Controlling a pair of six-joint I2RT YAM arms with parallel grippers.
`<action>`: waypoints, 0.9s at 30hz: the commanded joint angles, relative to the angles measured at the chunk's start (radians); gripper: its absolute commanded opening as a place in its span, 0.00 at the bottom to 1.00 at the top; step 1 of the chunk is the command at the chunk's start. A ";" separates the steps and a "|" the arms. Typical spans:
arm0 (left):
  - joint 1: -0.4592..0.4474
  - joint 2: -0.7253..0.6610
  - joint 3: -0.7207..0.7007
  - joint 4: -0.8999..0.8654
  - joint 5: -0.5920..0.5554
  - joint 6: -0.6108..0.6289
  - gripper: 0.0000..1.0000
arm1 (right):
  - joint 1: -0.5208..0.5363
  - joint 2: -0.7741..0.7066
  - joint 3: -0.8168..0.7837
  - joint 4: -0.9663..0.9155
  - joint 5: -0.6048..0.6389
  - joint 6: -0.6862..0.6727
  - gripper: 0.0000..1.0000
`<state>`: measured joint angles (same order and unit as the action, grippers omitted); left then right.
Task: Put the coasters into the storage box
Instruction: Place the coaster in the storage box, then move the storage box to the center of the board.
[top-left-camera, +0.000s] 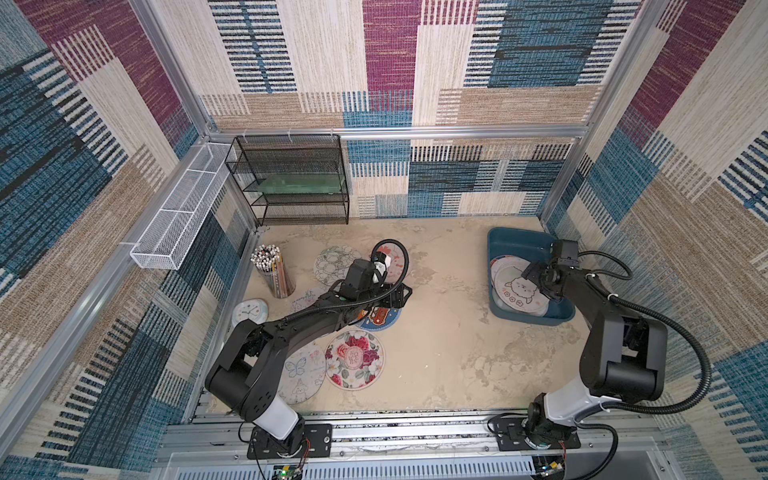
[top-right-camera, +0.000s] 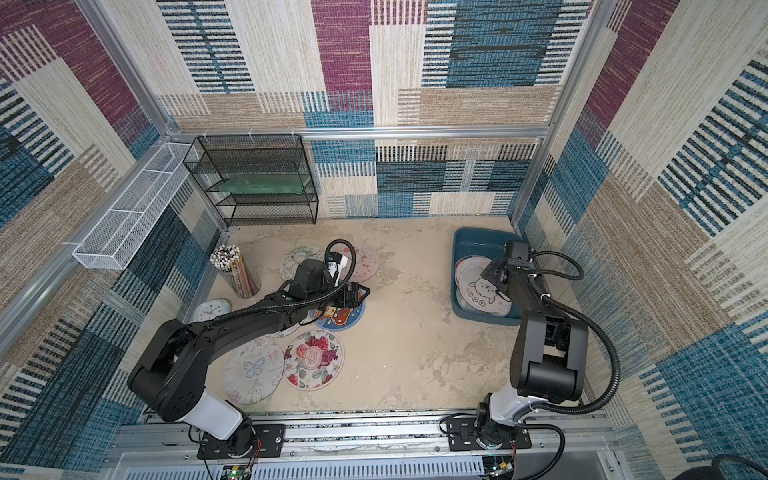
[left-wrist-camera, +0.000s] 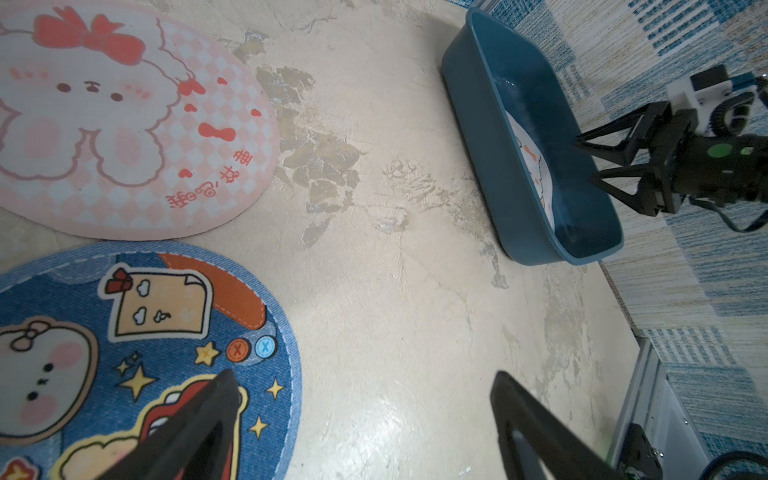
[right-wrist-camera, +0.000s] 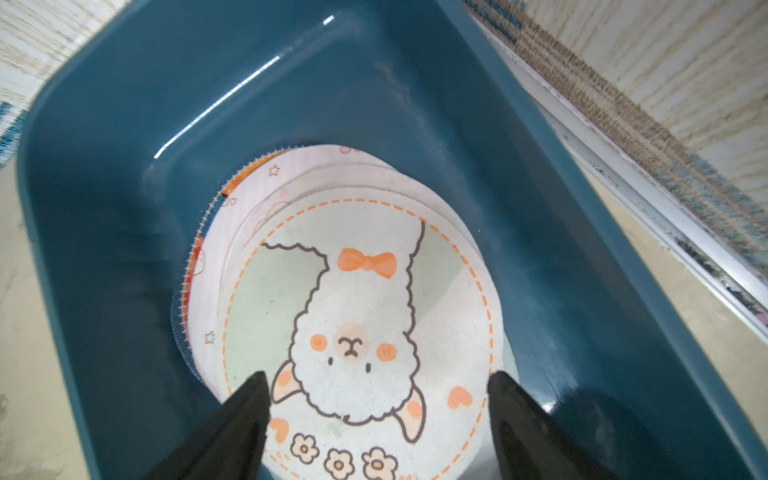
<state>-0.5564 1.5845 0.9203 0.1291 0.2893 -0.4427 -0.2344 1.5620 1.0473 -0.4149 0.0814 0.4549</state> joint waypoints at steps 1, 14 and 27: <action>0.001 -0.007 0.012 -0.023 -0.055 0.015 0.94 | 0.029 -0.044 -0.007 0.022 -0.018 -0.024 0.92; 0.033 -0.026 0.007 -0.124 -0.160 -0.026 0.94 | 0.310 -0.151 0.056 0.007 0.012 -0.060 0.95; 0.061 -0.066 -0.058 -0.114 -0.155 -0.045 0.94 | 0.324 0.027 0.121 0.095 -0.076 -0.065 0.95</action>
<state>-0.5030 1.5322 0.8726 0.0109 0.1356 -0.4759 0.0895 1.5536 1.1484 -0.3779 0.0315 0.4030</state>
